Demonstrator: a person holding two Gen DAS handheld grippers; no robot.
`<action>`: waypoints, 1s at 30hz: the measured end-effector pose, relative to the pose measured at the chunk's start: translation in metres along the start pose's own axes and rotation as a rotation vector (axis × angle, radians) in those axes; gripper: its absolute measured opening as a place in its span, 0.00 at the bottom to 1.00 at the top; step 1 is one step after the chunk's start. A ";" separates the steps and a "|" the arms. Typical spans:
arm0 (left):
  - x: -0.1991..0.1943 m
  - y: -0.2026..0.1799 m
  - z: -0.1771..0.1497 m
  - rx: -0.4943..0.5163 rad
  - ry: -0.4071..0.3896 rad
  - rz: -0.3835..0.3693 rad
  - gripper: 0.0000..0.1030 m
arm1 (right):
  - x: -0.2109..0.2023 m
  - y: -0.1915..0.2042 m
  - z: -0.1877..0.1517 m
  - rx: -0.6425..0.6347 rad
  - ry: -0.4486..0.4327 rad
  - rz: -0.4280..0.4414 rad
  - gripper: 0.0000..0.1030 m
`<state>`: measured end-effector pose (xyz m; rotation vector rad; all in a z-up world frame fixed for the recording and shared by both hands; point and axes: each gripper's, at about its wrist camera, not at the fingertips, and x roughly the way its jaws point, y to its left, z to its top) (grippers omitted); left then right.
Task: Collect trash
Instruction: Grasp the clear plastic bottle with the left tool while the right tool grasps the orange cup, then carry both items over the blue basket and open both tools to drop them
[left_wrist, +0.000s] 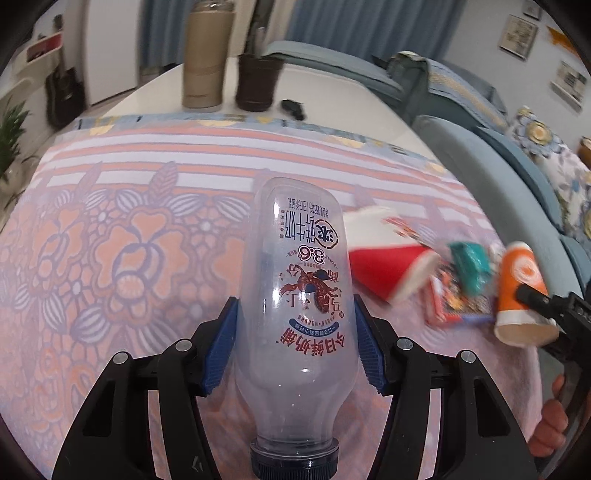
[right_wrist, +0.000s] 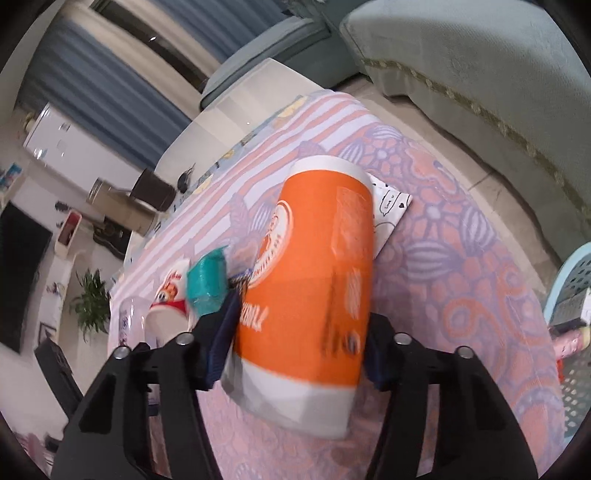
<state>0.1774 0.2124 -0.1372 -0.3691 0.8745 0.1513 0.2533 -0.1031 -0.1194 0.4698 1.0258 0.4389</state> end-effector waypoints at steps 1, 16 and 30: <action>-0.007 -0.003 -0.003 0.010 -0.011 -0.020 0.55 | -0.005 0.001 -0.003 -0.009 -0.006 0.014 0.45; -0.121 -0.106 -0.012 0.124 -0.200 -0.292 0.55 | -0.157 0.003 -0.024 -0.156 -0.304 -0.128 0.40; -0.136 -0.279 -0.035 0.329 -0.177 -0.483 0.55 | -0.243 -0.124 -0.042 0.041 -0.366 -0.293 0.40</action>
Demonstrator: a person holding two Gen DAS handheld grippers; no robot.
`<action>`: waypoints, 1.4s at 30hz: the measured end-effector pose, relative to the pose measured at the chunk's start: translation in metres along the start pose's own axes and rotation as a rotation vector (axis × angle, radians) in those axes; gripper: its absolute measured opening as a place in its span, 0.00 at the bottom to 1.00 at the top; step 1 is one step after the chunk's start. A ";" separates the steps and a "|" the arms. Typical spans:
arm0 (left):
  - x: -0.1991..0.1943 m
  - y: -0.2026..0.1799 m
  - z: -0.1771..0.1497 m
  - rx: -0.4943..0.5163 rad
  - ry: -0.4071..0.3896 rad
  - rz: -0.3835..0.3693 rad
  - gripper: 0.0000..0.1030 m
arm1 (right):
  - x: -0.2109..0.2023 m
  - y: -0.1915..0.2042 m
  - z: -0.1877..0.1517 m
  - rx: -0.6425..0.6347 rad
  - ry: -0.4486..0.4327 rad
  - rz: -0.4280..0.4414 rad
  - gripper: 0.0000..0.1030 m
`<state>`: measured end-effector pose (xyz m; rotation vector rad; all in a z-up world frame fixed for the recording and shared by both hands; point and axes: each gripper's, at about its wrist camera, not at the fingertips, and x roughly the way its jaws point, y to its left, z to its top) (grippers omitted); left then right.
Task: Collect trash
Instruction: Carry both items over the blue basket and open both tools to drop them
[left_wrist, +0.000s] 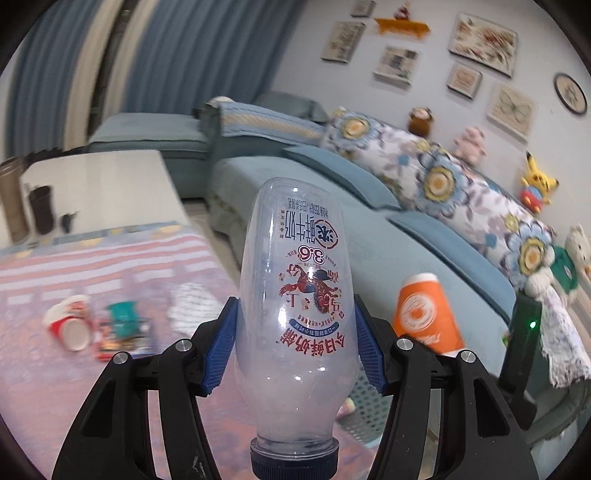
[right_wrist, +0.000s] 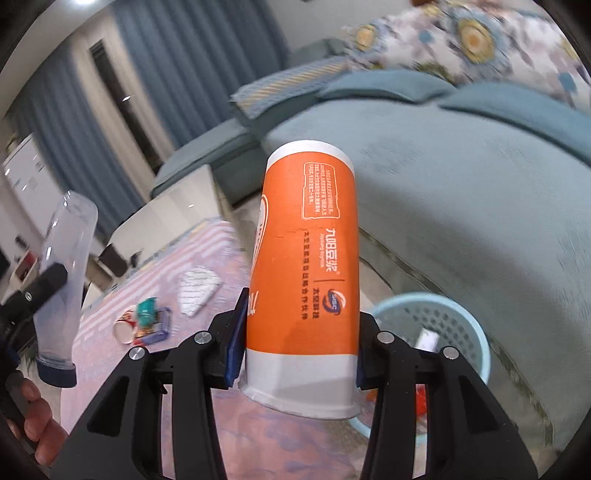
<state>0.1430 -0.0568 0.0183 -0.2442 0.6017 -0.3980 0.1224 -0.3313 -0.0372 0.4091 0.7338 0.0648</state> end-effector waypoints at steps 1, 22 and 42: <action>0.010 -0.012 -0.002 0.012 0.017 -0.008 0.55 | 0.001 -0.011 -0.002 0.021 0.006 -0.011 0.40; 0.160 -0.066 -0.082 0.076 0.357 -0.098 0.60 | 0.069 -0.138 -0.058 0.285 0.240 -0.165 0.45; 0.130 -0.052 -0.067 0.034 0.301 -0.122 0.60 | 0.052 -0.114 -0.047 0.233 0.204 -0.154 0.46</action>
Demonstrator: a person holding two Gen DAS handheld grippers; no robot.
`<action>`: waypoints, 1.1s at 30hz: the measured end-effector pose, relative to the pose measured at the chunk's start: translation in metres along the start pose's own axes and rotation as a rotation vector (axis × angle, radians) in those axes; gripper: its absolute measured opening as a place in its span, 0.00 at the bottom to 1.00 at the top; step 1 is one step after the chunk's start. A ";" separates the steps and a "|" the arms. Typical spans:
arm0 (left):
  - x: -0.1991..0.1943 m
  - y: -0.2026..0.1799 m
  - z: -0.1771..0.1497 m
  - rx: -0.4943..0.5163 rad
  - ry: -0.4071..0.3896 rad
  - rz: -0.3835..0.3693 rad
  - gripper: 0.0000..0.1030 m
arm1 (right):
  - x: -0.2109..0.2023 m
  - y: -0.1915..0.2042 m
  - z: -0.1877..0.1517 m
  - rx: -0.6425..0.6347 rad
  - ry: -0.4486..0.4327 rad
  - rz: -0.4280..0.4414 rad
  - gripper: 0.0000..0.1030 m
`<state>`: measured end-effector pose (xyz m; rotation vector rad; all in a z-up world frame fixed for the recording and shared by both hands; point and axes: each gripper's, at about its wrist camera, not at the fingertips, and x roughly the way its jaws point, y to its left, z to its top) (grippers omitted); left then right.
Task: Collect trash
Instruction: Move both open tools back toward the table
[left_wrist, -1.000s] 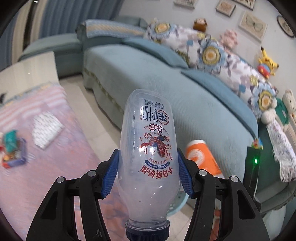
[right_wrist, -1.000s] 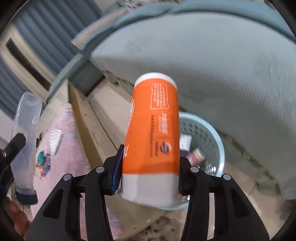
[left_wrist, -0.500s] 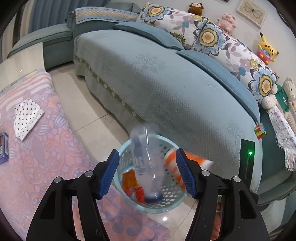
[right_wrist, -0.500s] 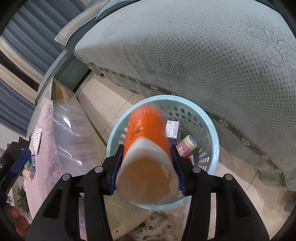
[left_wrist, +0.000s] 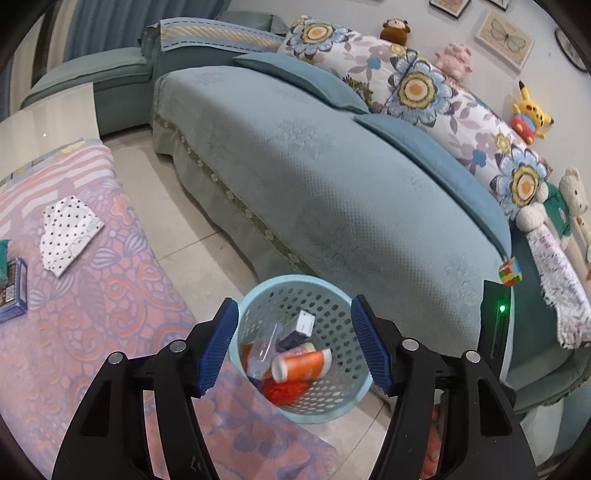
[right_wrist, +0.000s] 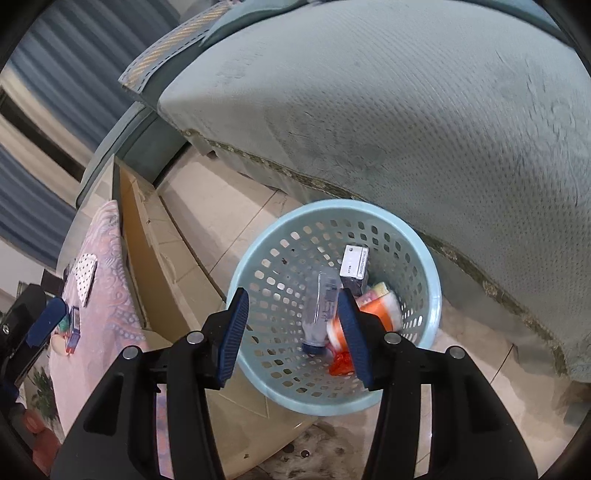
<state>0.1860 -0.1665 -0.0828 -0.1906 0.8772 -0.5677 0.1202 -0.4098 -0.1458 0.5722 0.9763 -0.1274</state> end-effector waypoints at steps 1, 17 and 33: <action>-0.005 0.001 0.001 -0.008 -0.008 -0.004 0.60 | -0.006 0.009 0.002 -0.022 -0.010 0.002 0.46; -0.160 0.116 0.016 -0.173 -0.179 0.181 0.60 | -0.064 0.207 -0.025 -0.432 -0.096 0.114 0.45; -0.181 0.314 -0.007 -0.564 -0.120 0.356 0.72 | 0.016 0.375 -0.064 -0.740 -0.038 0.241 0.45</action>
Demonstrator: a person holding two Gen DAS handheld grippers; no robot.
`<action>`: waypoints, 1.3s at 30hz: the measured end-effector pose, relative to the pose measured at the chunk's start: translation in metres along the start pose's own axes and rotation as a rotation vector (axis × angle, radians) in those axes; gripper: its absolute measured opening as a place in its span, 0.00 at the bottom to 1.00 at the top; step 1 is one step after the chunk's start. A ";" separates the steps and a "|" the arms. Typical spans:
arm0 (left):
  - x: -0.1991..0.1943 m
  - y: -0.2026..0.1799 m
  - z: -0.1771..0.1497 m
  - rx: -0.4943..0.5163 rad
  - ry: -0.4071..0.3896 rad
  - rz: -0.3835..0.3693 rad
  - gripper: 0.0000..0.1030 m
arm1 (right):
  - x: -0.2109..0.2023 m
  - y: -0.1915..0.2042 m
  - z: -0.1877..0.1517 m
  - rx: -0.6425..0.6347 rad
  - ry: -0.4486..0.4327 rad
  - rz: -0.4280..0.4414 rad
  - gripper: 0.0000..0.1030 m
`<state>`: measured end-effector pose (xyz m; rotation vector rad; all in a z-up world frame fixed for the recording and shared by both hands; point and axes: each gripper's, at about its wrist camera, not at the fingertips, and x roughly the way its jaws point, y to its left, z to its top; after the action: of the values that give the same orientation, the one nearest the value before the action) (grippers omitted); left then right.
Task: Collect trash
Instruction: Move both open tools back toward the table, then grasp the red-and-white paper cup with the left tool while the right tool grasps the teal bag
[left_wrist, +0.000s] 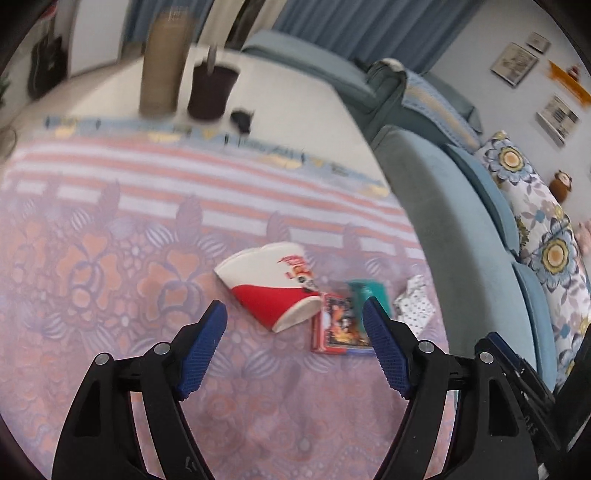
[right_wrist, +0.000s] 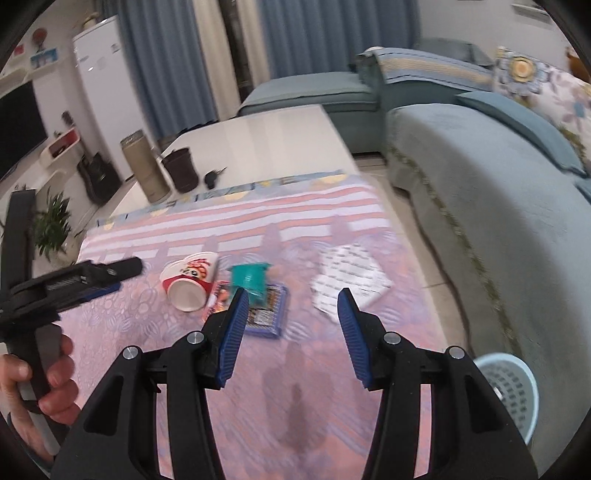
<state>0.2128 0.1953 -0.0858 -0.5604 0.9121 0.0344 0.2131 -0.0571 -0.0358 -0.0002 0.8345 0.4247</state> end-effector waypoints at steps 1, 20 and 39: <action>0.011 0.005 0.002 -0.023 0.025 -0.019 0.72 | 0.008 0.004 0.001 -0.005 0.004 0.005 0.45; 0.090 -0.006 0.010 0.099 0.087 0.071 0.64 | 0.081 0.016 -0.002 -0.027 0.061 0.069 0.45; 0.046 0.003 -0.008 0.185 -0.001 0.071 0.54 | 0.113 0.034 -0.004 -0.042 0.132 0.129 0.37</action>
<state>0.2343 0.1850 -0.1258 -0.3559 0.9234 0.0139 0.2649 0.0148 -0.1140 -0.0138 0.9587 0.5680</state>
